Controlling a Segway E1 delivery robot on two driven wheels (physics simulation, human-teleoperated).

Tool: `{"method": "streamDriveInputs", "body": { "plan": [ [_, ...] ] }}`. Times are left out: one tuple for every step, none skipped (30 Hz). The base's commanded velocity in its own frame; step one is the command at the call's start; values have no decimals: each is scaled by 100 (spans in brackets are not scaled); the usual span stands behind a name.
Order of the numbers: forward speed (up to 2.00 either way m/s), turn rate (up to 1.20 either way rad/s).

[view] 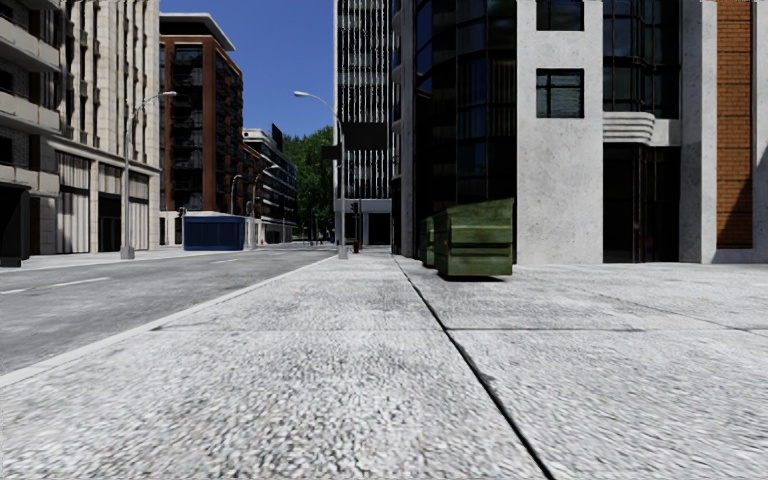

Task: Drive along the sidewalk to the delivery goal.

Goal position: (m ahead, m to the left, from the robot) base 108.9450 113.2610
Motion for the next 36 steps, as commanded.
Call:
{"method": "streamDriveInputs", "body": {
  "plan": [
    [188,0],
    [188,0],
    [188,0],
    [188,0],
    [188,0],
    [188,0],
    [188,0],
    [188,0],
    [188,0],
    [188,0],
    [188,0],
    [188,0],
    [188,0],
    [188,0],
    [188,0],
    [188,0],
    [188,0],
    [188,0],
    [188,0],
    [188,0],
    [188,0],
    [188,0],
    [188,0],
    [188,0],
    [188,0],
    [188,0],
    [188,0],
    [188,0],
    [188,0],
    [188,0],
    [188,0],
    [188,0],
    [188,0],
    [188,0],
    [189,0],
    [189,0]
  ]
}}
